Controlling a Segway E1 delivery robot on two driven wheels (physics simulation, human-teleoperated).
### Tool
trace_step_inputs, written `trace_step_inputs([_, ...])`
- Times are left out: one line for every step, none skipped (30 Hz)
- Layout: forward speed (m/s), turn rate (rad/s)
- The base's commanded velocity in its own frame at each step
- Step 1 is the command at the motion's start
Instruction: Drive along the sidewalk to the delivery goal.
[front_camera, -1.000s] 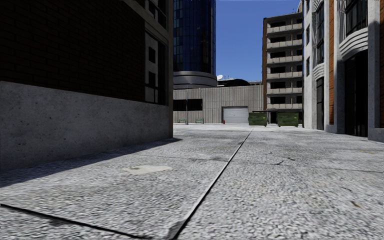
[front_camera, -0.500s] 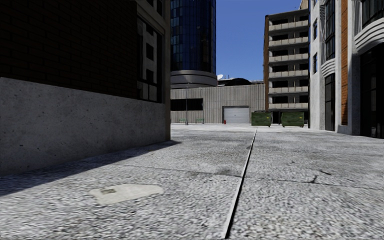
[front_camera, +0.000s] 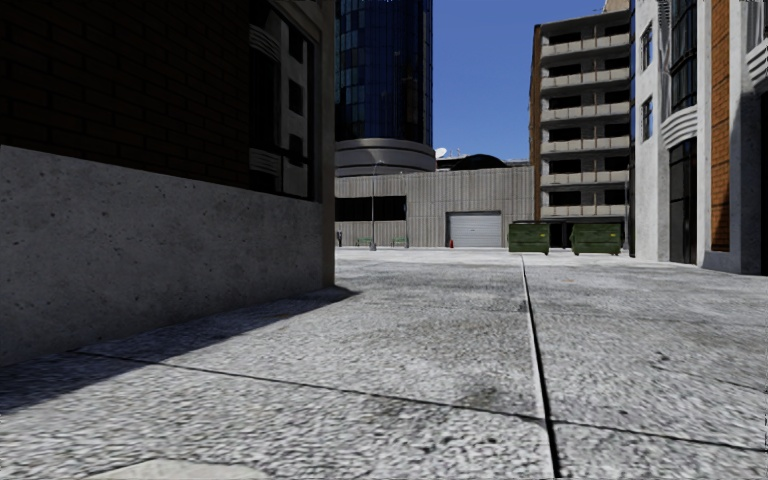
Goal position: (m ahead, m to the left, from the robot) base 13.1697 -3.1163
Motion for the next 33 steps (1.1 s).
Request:
trace_step_inputs([2.0, 0.0])
trace_step_inputs([2.0, 0.0])
trace_step_inputs([2.0, 0.0])
trace_step_inputs([2.0, 0.0])
trace_step_inputs([2.0, 0.0])
trace_step_inputs([2.0, 0.0])
trace_step_inputs([2.0, 0.0])
trace_step_inputs([2.0, 0.0])
trace_step_inputs([2.0, 0.0])
trace_step_inputs([2.0, 0.0])
trace_step_inputs([2.0, 0.0])
trace_step_inputs([2.0, 0.0])
trace_step_inputs([2.0, 0.0])
trace_step_inputs([2.0, 0.0])
trace_step_inputs([2.0, 0.0])
trace_step_inputs([2.0, 0.0])
trace_step_inputs([2.0, 0.0])
trace_step_inputs([2.0, 0.0])
trace_step_inputs([2.0, -0.05])
trace_step_inputs([2.0, -0.13])
trace_step_inputs([2.0, -0.16])
trace_step_inputs([2.0, -0.17])
trace_step_inputs([2.0, -0.17])
trace_step_inputs([2.0, -0.19])
trace_step_inputs([2.0, -0.26])
trace_step_inputs([2.0, -0.29])
trace_step_inputs([2.0, -0.29])
trace_step_inputs([2.0, -0.3])
trace_step_inputs([2.0, -0.31])
trace_step_inputs([2.0, -0.37])
trace_step_inputs([2.0, -0.46])
trace_step_inputs([2.0, -0.46])
trace_step_inputs([2.0, -0.49])
